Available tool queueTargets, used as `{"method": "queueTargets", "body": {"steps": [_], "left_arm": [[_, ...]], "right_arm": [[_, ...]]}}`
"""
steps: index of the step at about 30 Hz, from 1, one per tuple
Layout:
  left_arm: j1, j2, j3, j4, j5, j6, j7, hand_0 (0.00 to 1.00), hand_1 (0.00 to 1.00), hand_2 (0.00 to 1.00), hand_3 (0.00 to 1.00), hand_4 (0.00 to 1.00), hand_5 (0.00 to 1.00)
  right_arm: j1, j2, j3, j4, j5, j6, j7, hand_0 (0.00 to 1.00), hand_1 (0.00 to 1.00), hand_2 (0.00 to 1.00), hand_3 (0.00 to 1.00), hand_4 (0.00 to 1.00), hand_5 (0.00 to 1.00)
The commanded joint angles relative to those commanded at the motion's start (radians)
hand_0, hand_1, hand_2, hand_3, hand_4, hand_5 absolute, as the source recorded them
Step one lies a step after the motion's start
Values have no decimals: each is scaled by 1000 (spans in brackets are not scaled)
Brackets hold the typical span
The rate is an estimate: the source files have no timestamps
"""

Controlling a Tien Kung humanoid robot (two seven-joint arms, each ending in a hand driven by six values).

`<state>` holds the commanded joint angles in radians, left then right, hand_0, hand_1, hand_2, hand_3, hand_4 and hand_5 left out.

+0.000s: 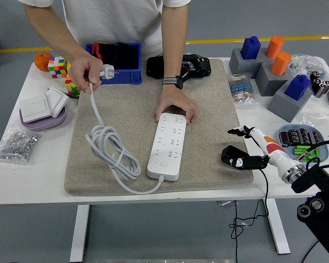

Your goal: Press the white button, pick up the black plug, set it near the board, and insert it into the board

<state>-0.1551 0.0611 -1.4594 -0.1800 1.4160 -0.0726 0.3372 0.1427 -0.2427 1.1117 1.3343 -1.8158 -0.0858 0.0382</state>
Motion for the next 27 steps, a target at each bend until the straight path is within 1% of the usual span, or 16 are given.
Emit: {"method": "queueTargets", "body": {"steps": [1, 6, 7, 12, 13, 18, 19, 24, 25, 27], "left_arm": [[0, 0, 0, 0, 0, 0, 0, 770, 706, 661, 729, 646, 523], [0, -1, 1, 0, -2, 0, 0, 770, 706, 661, 729, 646, 523], [1, -1, 1, 0, -1, 0, 0, 769, 706, 662, 729, 646, 525], [2, -1, 0, 0, 0, 0, 0, 769, 706, 662, 729, 646, 525], [2, -1, 1, 0, 0, 0, 0, 769, 706, 662, 729, 645, 523], [1, -2, 3, 0, -2, 0, -1, 769, 706, 662, 729, 645, 523], [1, -2, 2, 0, -1, 0, -1, 769, 706, 662, 729, 645, 525], [1, -3, 3, 0, -1, 0, 0, 769, 706, 662, 729, 645, 525], [1, -3, 4, 0, -2, 0, -1, 769, 706, 662, 729, 645, 525], [1, -3, 4, 0, -2, 0, -1, 769, 706, 662, 729, 645, 525]], "right_arm": [[-1, 0, 0, -2, -1, 0, 1, 726, 703, 677, 708, 998, 199], [-6, -4, -6, -21, -1, -1, 10, 726, 703, 677, 708, 998, 199], [-7, -5, -7, -25, -2, -4, 15, 683, 666, 638, 657, 994, 116], [-8, -5, -8, -40, -6, -16, 29, 683, 666, 638, 657, 994, 116], [-8, -5, -8, -43, -8, -17, 31, 631, 593, 565, 610, 892, 2], [-6, -4, -8, -60, -20, -30, 44, 631, 593, 565, 610, 892, 2], [-6, -4, -8, -62, -21, -31, 45, 565, 525, 526, 591, 843, 2], [-4, -5, -12, -78, -20, -50, 59, 565, 525, 526, 591, 843, 2], [-4, -5, -13, -80, -19, -56, 64, 516, 489, 498, 574, 832, 2], [-4, -5, -17, -84, -15, -68, 74, 516, 489, 498, 574, 832, 2]]}}
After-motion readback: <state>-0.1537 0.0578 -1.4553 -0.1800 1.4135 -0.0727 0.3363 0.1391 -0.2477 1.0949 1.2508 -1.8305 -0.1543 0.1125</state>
